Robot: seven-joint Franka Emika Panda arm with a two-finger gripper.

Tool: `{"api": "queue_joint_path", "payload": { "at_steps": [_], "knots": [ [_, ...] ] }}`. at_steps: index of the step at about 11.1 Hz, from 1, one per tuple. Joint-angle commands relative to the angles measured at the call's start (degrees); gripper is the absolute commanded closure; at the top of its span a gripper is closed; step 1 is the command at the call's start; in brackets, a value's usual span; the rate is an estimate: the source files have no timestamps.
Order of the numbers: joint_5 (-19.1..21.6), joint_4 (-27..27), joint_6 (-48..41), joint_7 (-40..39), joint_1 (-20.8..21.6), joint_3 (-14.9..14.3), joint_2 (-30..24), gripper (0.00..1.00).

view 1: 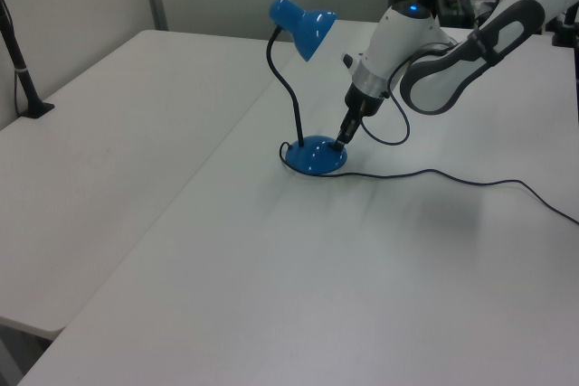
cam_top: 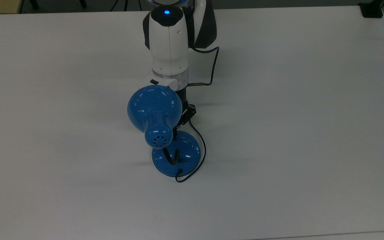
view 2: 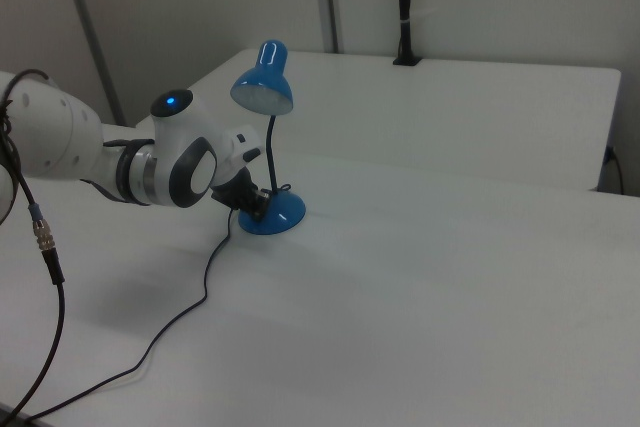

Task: Turn off the lamp
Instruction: 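Press the switch on the lamp base with the gripper fingertips, then lift the gripper up and away from the lamp base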

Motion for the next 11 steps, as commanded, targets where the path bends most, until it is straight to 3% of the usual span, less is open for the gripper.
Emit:
{"api": "queue_joint_path", "payload": {
  "at_steps": [1,7,11],
  "knots": [
    [0.6,-1.7,-7.6,-0.3,-0.2,0.3,-3.1,1.0],
    [0.6,0.0,-37.5,-0.3,0.3,0.2,-15.8,0.98],
    [0.2,10.0,-55.9,-0.2,-0.2,-0.2,-20.8,0.91]
  ]
}}
